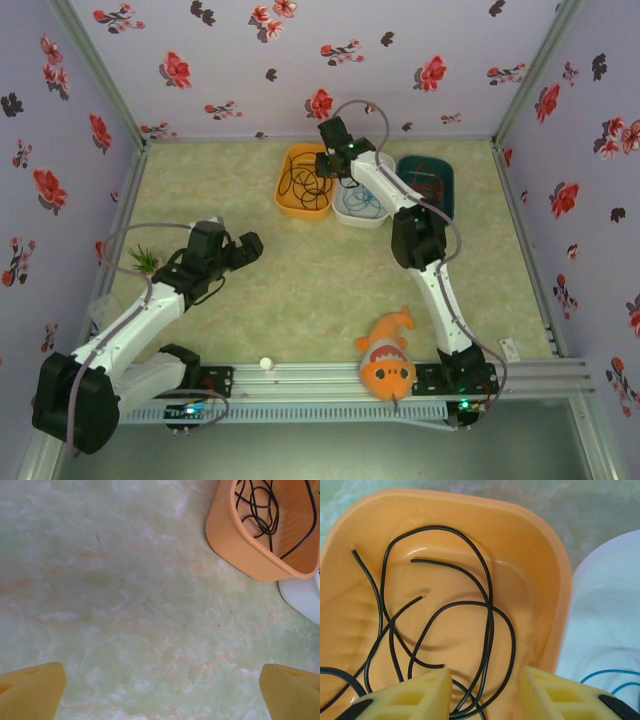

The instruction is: Untangle the cables

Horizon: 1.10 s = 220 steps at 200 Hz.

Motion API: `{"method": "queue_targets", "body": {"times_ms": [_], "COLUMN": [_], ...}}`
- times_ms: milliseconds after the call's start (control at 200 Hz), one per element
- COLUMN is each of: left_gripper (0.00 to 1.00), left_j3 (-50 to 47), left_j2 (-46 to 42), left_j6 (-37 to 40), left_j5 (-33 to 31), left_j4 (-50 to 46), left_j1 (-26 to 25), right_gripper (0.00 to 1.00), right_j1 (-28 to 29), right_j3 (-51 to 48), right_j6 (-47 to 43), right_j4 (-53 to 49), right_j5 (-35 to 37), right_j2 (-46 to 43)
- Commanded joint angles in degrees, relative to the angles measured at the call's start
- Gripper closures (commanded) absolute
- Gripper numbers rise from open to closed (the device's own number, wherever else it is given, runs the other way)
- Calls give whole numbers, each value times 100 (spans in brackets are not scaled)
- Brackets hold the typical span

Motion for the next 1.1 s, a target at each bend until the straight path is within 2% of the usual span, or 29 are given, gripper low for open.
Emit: {"method": "queue_targets", "body": {"times_ms": [0,125,360,410,435,450,780,945,1095], "left_gripper": [0,0,0,0,0,0,0,0,0], "left_j3": [158,388,492,493,492,492,212,-191,-441], "left_j2": [-226,-408,-918,-1031,-1095,-1132,-1802,-1907,-1653], "left_j6": [234,523,1088,1206,1255,1281,2166,2763,3263], "left_j5": [-217,-564,-1091,-1214,-1285,-1345,-2462,-2853,-3048], "left_j4": [-209,-591,-925,-938,-945,-951,-544,189,905], "left_j1": [48,60,163,175,180,183,232,318,630], "right_gripper": [55,46,24,15,4,1,1,1,1], "right_j1": [8,8,-67,-79,-79,-88,-171,-287,-628], "right_j3": [272,-386,-3472,-4059,-4341,-4486,-7363,-8448,-9148], "right_j6": [-263,-336,-210,-183,-163,-160,-122,-1,235], "right_j4": [-378,-349,859,1057,1144,1179,1820,2021,1922], "right_j5": [288,651,935,1072,1148,1195,2470,3250,4076], "right_j2": [-746,-1568,-3929,-4404,-4640,-4753,-7582,-8864,-9663]}}
